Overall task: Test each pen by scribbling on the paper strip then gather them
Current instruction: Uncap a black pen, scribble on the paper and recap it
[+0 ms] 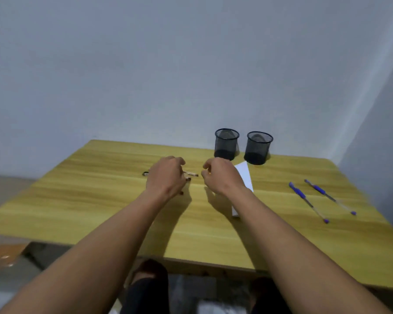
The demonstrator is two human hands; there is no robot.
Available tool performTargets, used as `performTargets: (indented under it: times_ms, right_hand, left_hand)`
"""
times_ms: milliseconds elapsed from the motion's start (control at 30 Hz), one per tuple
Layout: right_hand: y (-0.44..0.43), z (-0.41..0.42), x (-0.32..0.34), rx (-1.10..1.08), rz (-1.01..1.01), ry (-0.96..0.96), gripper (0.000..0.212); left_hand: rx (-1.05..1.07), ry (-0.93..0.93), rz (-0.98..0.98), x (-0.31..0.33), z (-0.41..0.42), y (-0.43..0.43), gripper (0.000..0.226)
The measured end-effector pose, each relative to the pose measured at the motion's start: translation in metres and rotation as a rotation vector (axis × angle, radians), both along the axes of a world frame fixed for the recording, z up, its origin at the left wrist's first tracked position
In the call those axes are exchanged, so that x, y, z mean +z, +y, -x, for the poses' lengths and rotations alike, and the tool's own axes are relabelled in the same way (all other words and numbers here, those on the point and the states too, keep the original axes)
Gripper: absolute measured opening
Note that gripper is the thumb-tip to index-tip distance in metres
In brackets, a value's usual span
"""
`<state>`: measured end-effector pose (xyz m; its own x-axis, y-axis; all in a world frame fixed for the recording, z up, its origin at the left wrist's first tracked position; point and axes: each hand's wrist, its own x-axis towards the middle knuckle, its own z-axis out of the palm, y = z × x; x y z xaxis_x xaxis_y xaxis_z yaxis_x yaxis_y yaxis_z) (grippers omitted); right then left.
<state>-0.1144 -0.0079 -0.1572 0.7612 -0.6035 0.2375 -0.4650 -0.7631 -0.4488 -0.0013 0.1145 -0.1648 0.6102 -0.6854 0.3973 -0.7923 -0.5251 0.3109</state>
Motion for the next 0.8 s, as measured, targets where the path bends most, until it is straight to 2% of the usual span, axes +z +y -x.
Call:
performTargets:
  times_ms: [133, 267, 467, 533, 667, 800]
  right_hand:
    - [0.032, -0.034, -0.019, 0.059, -0.019, 0.07, 0.02]
    - [0.049, -0.059, -0.043, 0.083, 0.02, 0.125, 0.023]
    - [0.051, -0.064, -0.048, 0.06, 0.068, 0.03, 0.016]
    - [0.048, -0.057, -0.04, 0.065, -0.068, -0.055, 0.014]
    - [0.038, -0.033, -0.013, 0.022, -0.587, -0.339, 0.006]
    - [0.021, -0.013, 0.01, -0.004, -1.03, -0.558, 0.004]
  left_hand:
    - [0.001, 0.058, -0.116, -0.019, -0.03, 0.035, 0.033]
    - [-0.032, 0.017, -0.159, -0.039, -0.038, 0.046, 0.038]
    - [-0.017, -0.124, -0.104, -0.05, -0.052, 0.046, 0.036]
    - [-0.023, -0.196, -0.041, -0.049, -0.057, 0.047, 0.027]
    - [-0.08, -0.242, 0.12, -0.035, -0.056, 0.043, 0.024]
    - [-0.238, 0.126, 0.298, -0.009, -0.035, 0.027, 0.015]
